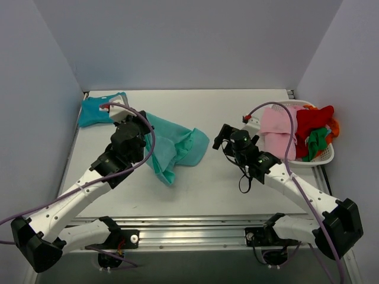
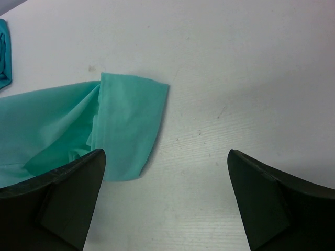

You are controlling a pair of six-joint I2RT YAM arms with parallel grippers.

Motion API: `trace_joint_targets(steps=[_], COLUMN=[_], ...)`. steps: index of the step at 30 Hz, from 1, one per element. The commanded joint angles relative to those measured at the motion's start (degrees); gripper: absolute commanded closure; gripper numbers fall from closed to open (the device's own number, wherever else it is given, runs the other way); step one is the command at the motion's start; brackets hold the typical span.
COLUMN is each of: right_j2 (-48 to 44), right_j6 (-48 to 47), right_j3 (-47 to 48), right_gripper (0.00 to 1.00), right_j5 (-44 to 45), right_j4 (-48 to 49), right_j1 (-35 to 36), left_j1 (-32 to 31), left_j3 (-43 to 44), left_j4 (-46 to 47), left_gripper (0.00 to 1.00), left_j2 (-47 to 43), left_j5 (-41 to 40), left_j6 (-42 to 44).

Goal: Fold and stack the t-shirts
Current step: Flatten the tshirt out

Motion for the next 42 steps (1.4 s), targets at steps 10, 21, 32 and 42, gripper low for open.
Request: trace_joint_targets(steps=[10,21,32,42], right_j2=[21.99,28.17,29.23,26.24], right_j6=[2.11,1.59,1.23,1.76], right_j3=[8.71,13.57,12.52,9.88], right_gripper=[0.04,0.04,0.04,0.04], right_j5=[2.09,3.32,4.46,5.35], right_j4=[12.39,13.96,13.00,12.11], right_j1=[9.84,10.63,10.55,10.72], left_j1=[5.81,6.07,16.58,26.99], left_j3=[-3.26,28.56,13.22,2.28], left_j4=[-0.60,-12.71,-13.50,-3.83], left_gripper=[0.98,0.98,0.98,0.98], left_j2=[-0.60,-0.07,4.57,21.36], left_j5=[8.81,17.90,16.12,27.20], left_j6=[-2.82,13.00,4.09,-6.23])
